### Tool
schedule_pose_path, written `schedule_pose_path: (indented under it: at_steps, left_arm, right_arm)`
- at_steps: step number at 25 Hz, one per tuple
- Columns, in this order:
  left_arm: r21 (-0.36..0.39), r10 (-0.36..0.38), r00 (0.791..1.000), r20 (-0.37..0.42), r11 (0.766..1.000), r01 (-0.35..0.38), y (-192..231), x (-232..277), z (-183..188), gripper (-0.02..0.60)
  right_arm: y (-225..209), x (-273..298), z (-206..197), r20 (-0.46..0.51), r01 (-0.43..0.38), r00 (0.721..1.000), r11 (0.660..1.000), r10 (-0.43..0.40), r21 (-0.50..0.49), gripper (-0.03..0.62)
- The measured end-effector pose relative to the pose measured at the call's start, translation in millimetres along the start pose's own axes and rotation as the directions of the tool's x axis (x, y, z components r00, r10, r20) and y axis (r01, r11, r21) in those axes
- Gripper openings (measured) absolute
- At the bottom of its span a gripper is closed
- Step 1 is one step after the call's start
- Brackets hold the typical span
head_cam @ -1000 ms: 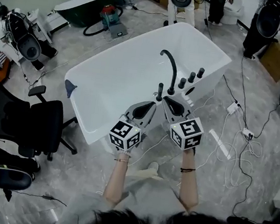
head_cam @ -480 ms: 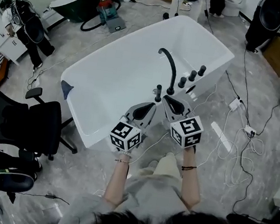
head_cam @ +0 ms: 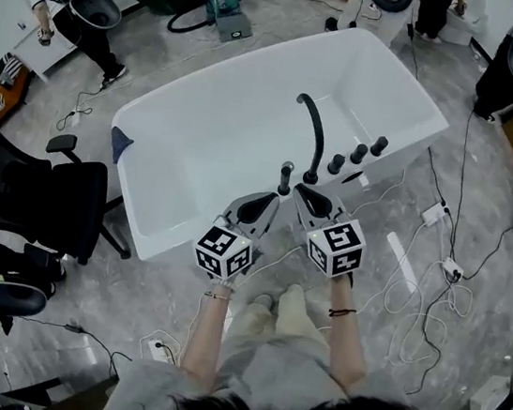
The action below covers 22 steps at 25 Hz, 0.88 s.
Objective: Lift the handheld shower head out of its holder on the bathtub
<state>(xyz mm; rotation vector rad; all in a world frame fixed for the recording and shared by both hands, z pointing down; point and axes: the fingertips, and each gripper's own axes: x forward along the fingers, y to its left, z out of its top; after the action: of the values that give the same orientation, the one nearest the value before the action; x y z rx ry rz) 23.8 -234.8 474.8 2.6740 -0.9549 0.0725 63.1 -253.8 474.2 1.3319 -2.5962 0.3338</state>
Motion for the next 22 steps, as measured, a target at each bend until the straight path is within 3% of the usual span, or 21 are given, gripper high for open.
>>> schedule_pose_path:
  at_steps: [7, 10, 17, 22]
  left_arm:
    - [-0.054, 0.082, 0.997, 0.001, 0.995, -0.082, 18, 20, -23, 0.005]
    - [-0.073, 0.106, 0.994, -0.014, 0.992, -0.106, 31, 25, -40, 0.005]
    - [-0.110, 0.128, 0.990, -0.061, 0.985, -0.134, 63, 39, -89, 0.005]
    - [-0.124, 0.139, 0.987, -0.075, 0.981, -0.148, 86, 49, -120, 0.005]
  right_arm:
    - [-19, 26, -26, -0.030, -0.089, 0.996, 0.996, 0.089, -0.009, 0.005]
    - [-27, 42, -48, -0.054, -0.097, 0.994, 0.995, 0.097, 0.002, 0.057]
    - [-51, 80, -102, -0.091, -0.085, 0.992, 0.996, 0.087, 0.035, 0.087]
    - [-56, 108, -141, -0.136, -0.107, 0.985, 0.994, 0.104, -0.016, 0.110]
